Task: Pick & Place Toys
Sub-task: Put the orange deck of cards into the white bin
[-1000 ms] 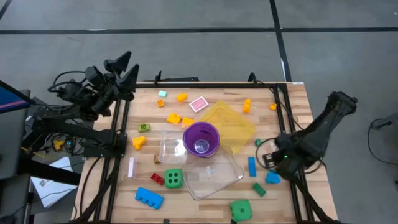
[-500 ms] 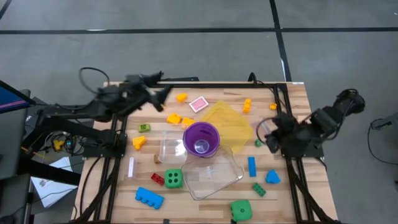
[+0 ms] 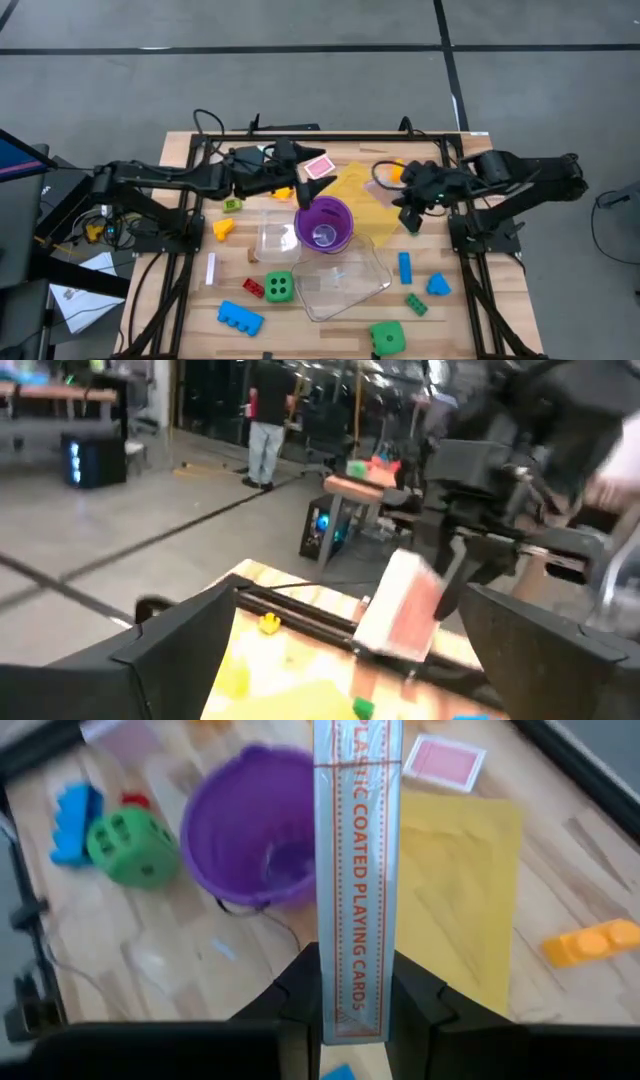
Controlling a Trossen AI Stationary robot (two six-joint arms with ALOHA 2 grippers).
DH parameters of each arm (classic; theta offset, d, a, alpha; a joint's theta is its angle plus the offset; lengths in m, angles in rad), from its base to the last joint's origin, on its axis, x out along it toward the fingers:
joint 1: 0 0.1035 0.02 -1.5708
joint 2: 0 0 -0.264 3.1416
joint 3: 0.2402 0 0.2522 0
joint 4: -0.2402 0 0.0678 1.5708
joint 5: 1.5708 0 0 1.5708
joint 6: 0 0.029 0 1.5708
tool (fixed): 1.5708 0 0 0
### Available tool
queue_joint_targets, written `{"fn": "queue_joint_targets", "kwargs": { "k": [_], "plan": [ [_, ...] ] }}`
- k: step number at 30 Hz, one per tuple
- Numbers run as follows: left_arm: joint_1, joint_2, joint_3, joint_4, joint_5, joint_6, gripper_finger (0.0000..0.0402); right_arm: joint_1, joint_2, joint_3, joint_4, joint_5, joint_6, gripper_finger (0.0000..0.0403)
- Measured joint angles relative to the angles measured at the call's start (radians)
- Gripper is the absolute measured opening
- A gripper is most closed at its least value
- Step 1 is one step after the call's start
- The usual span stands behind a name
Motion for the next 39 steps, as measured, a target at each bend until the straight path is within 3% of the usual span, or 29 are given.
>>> {"fn": "queue_joint_targets", "kwargs": {
  "k": [4,10,21,28,39],
  "plan": [
    [-0.003,0.052,0.134,-0.177,0.007,0.062,0.0379,-0.024,0.09,0.057,-0.025,-0.054,-0.089,0.0061],
    [0.004,0.102,0.246,-0.385,0.112,0.107,0.0379,-0.049,0.238,0.165,-0.035,-0.098,-0.236,0.0061],
    [-0.014,0.087,0.255,-0.585,0.302,0.11,0.0337,-0.065,0.447,0.434,-0.107,-0.167,-0.464,0.0061],
    [-0.051,0.084,0.255,-0.626,0.307,0.131,0.0301,-0.089,0.591,0.611,-0.197,-0.218,-0.572,0.0061],
    [-0.064,0.084,0.254,-0.719,0.307,0.133,0.0296,-0.089,0.763,0.838,-0.307,-0.219,-0.642,0.0068]
  ]
}}
